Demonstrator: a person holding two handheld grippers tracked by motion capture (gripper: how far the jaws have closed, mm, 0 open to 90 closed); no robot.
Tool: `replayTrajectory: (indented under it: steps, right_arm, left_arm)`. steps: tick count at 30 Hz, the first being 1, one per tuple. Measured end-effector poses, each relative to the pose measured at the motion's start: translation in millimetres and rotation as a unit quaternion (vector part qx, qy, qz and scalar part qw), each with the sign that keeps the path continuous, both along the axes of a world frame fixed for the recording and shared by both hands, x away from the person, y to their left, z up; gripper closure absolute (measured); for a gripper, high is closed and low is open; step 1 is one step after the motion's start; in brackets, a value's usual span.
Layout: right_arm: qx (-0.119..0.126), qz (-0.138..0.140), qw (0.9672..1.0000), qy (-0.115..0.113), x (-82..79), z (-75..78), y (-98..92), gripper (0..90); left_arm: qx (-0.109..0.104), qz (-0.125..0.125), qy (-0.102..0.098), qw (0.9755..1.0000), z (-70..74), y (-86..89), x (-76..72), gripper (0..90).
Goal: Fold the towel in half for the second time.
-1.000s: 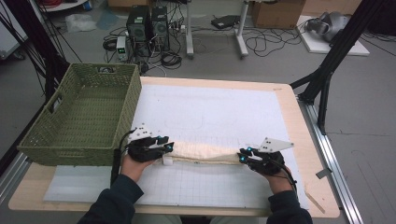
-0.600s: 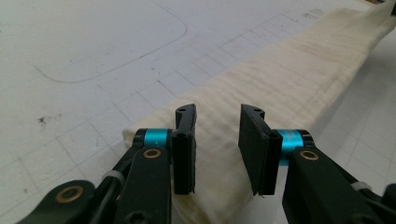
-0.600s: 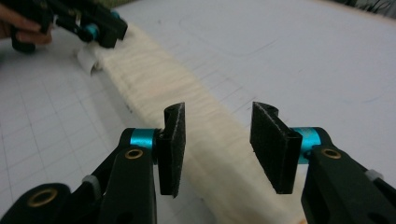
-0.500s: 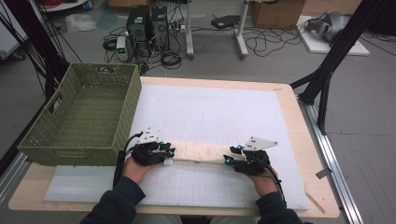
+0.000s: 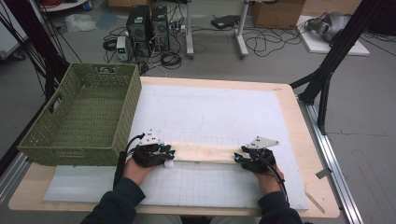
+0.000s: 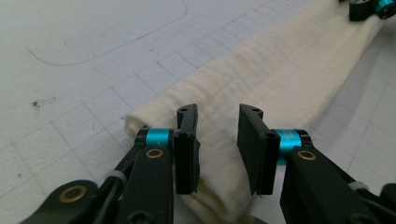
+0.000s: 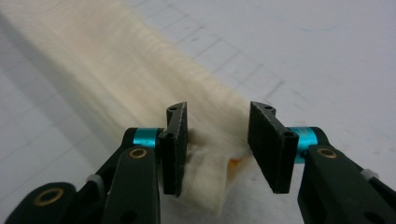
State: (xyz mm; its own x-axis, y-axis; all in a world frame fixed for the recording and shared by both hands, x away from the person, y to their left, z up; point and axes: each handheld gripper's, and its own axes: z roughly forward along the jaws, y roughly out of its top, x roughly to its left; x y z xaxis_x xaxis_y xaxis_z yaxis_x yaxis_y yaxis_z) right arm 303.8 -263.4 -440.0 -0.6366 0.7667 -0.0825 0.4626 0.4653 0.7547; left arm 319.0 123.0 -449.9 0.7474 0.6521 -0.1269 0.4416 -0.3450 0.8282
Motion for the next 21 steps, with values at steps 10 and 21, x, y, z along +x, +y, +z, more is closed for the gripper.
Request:
replayTrajectory:
  steps: [10, 21]
  right_arm:
    - [0.078, -0.001, 0.9965, -0.031, -12.9, 18.8, -13.4, 54.6]
    - [0.045, 0.023, 0.9982, 0.031, -8.9, -1.0, -17.1, 58.9]
  left_arm:
    - [-0.03, 0.014, -0.023, 0.9992, 6.1, 9.5, -2.7, 64.7]
    - [0.01, 0.016, -0.006, 0.9998, 0.0, 8.3, -0.6, 71.8]
